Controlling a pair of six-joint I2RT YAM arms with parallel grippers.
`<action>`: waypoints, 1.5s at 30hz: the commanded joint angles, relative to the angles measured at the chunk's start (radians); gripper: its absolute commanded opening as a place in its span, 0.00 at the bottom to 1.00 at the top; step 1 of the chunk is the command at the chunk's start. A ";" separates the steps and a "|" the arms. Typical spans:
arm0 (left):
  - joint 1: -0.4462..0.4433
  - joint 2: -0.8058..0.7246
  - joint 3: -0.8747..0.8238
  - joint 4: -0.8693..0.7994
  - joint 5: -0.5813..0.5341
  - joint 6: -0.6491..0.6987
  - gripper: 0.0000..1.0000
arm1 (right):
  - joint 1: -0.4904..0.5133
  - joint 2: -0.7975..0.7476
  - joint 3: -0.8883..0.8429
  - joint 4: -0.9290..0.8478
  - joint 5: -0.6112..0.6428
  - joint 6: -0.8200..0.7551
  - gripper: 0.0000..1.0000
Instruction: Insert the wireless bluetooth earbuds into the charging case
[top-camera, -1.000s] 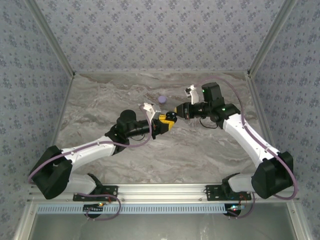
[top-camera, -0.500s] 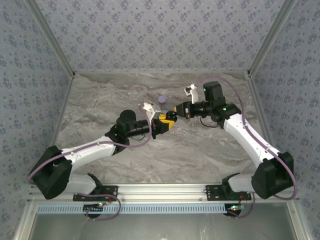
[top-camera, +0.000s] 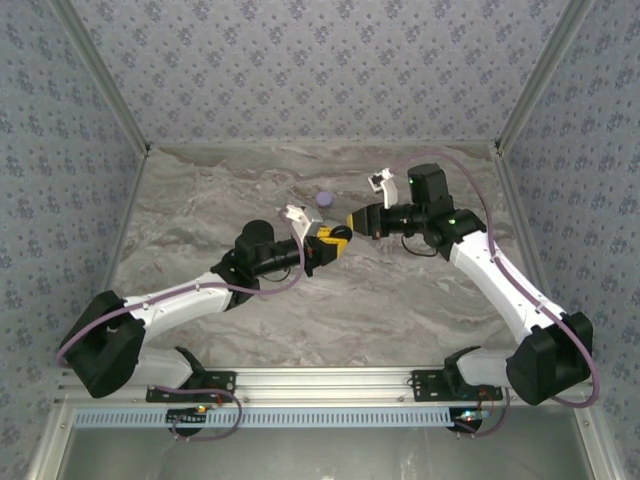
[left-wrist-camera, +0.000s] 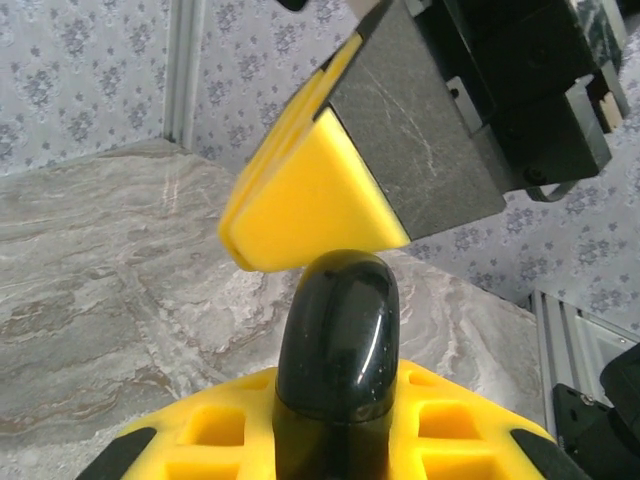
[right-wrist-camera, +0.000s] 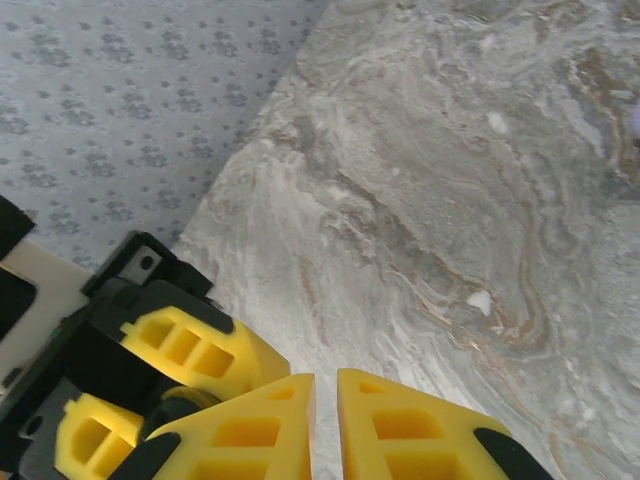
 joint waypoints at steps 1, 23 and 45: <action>-0.001 0.004 0.036 -0.040 -0.067 0.002 0.20 | 0.006 -0.017 0.015 -0.069 0.168 -0.016 0.17; 0.128 0.115 0.175 -0.451 -0.324 -0.287 0.25 | -0.019 0.007 -0.031 -0.151 0.479 0.004 0.17; 0.275 0.511 0.432 -0.641 -0.100 -0.392 0.26 | -0.026 0.012 -0.042 -0.166 0.481 0.000 0.18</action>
